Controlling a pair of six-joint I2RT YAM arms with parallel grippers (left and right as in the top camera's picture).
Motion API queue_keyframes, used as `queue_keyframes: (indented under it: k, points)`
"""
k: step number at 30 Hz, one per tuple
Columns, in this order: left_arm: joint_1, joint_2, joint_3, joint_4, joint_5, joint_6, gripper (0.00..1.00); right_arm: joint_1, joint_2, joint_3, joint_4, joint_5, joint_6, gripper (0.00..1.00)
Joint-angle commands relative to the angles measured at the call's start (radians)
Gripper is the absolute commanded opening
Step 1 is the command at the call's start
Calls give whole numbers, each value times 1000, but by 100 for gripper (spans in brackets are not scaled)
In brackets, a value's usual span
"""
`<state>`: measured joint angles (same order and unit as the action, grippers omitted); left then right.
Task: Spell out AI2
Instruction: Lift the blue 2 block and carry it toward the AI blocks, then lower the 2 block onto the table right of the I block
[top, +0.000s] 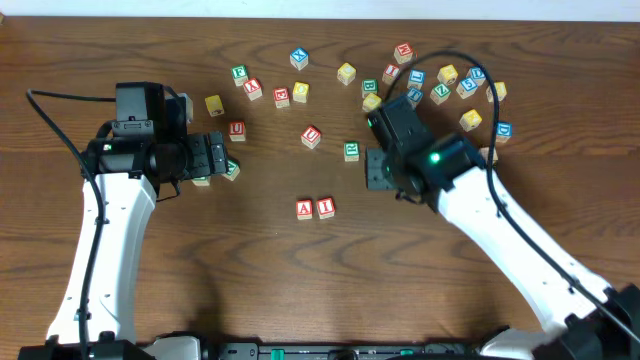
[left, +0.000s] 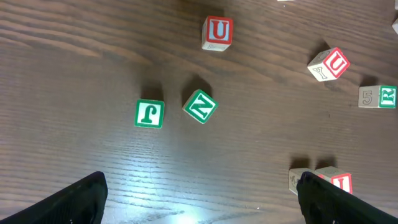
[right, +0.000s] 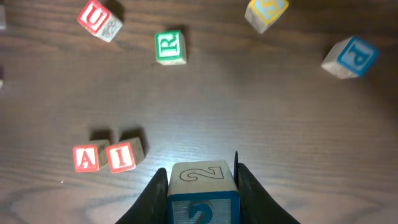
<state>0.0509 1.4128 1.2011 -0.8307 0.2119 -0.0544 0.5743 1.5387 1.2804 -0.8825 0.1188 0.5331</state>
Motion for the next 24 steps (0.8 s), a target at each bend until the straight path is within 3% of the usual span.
queue_keyframes:
  k: [1, 24]
  points:
    - [3, 8, -5, -2, 6, 9, 96, 37, -9, -63, 27, -13, 58, 21]
    - [3, 8, -5, -2, 6, 9, 96, 95, 299, -112, 252, -74, 63, 22]
